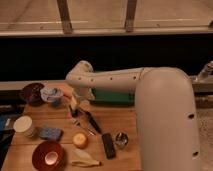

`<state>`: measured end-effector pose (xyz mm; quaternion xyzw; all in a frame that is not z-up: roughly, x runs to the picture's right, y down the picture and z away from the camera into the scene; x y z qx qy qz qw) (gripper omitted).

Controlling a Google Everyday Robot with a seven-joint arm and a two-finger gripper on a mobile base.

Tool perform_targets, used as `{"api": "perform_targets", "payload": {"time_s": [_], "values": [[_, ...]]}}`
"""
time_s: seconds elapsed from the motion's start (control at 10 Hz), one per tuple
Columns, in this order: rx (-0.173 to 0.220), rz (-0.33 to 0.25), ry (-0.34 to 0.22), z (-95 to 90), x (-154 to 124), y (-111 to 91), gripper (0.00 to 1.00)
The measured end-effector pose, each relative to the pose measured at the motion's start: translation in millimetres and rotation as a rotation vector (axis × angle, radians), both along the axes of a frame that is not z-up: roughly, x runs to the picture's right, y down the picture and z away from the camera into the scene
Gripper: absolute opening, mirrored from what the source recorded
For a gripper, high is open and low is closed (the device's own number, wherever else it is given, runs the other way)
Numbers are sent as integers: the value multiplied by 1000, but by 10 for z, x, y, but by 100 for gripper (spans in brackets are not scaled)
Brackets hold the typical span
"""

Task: Place brush in paper cup

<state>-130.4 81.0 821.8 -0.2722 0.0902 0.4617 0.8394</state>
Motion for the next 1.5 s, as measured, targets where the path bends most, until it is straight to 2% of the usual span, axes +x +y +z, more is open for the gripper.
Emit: {"api": "perform_targets", "payload": {"time_s": [0.3,0.5,0.6,0.9,1.3,1.5], "values": [[-11,2,4,8,-14,16,72],[-64,17,30,106,64,178,72],[-102,28,46,202,129,338,72],[-171,52,73,342,234,580,72],[-246,63,90,554,254,842,72],[-285,95,86,626,283,950,72]]}}
